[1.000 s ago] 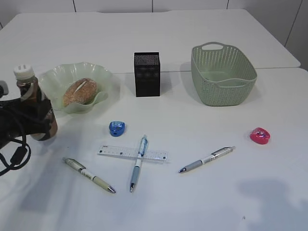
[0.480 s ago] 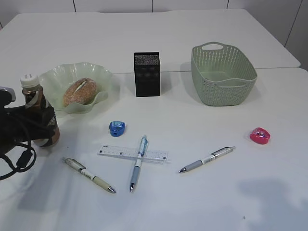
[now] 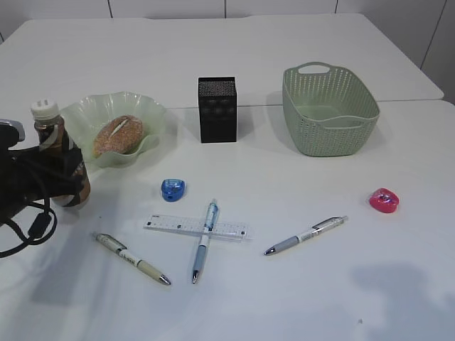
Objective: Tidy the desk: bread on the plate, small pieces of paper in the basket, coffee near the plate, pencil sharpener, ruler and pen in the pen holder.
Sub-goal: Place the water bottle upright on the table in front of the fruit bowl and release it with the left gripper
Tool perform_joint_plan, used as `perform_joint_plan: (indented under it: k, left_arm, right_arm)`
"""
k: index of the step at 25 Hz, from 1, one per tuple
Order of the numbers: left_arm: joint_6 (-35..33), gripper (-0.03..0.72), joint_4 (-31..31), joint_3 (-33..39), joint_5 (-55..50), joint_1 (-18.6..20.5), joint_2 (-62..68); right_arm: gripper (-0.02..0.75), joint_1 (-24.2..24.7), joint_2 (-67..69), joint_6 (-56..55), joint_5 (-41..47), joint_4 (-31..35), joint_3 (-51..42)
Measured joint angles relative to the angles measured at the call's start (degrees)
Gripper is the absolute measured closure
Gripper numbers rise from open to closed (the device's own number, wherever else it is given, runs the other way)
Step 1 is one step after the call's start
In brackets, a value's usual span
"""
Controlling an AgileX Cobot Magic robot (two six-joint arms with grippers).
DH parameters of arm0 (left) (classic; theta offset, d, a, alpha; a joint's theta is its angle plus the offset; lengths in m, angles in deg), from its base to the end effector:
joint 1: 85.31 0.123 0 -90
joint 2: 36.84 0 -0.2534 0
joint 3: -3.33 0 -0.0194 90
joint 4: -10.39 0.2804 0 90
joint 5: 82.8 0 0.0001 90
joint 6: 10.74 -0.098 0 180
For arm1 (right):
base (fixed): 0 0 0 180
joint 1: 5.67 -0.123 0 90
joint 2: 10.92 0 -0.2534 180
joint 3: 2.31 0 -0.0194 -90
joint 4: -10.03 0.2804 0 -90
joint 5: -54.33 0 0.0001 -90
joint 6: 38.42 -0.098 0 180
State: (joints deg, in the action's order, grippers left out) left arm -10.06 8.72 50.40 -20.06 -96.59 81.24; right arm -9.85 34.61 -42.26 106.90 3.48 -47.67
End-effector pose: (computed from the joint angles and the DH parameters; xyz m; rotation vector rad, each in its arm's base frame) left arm 0.3001 -0.0573 0.0593 0.1348 1.7844 -0.1363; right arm 0.1616 0.0029 0.2406 -0.0568 2.4965 -0.0841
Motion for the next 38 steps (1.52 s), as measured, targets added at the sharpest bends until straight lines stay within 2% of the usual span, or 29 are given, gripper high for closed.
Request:
perform_joint_plan:
  k: [18, 21, 29, 38]
  left_arm:
    - [0.0, 0.331, 0.0, -0.04, 1.32, 0.0, 3.61]
    - [1.8, 0.328, 0.0, -0.04, 1.32, 0.0, 3.61]
    - [4.23, 0.197, 0.18, -0.04, 2.02, 0.0, 3.61]
    - [4.23, 0.179, 0.24, 0.38, 2.55, 0.0, 3.61]
  right_arm:
    - [0.271, 0.0, 0.0, 0.0, 0.0, -0.12, 0.0]
    - [0.271, 0.0, 0.0, 0.0, 0.0, -0.23, 0.0]
    - [0.271, 0.0, 0.0, 0.0, 0.0, -0.42, 0.0]
    - [0.271, 0.0, 0.0, 0.0, 0.0, -0.42, 0.0]
